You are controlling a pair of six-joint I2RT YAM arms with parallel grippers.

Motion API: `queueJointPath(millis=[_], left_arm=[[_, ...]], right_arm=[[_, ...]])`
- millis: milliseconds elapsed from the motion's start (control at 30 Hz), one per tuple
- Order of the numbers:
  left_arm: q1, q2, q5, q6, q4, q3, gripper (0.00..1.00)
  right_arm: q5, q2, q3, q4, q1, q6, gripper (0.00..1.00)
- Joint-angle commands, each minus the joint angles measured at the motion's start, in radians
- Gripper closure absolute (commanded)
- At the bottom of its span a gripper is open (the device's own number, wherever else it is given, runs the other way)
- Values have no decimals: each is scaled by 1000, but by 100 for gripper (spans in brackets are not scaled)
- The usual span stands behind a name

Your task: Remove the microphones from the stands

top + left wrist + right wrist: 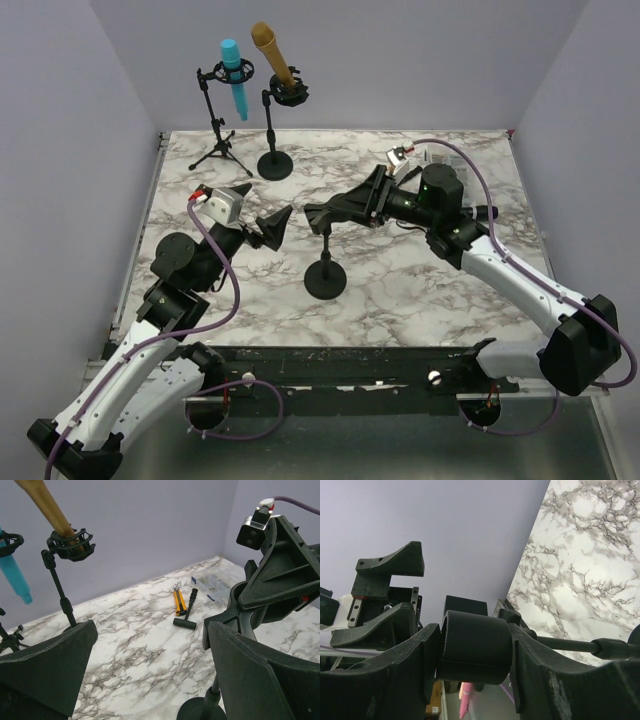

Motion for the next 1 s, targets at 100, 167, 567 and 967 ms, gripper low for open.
queueJointPath(millis=[100, 167, 567, 967], left_arm=[[-5, -5, 28, 4, 6, 14, 1], [-5, -12, 33, 4, 11, 9, 1], [-7, 32, 84, -16, 18, 11, 1], [-37, 235, 286, -12, -97, 130, 1]], right_arm=[[42, -2, -130, -94, 7, -75, 47], [54, 7, -174, -76, 9, -80, 50], [27, 129, -338, 101, 23, -61, 46], [116, -39, -222, -27, 26, -191, 0]])
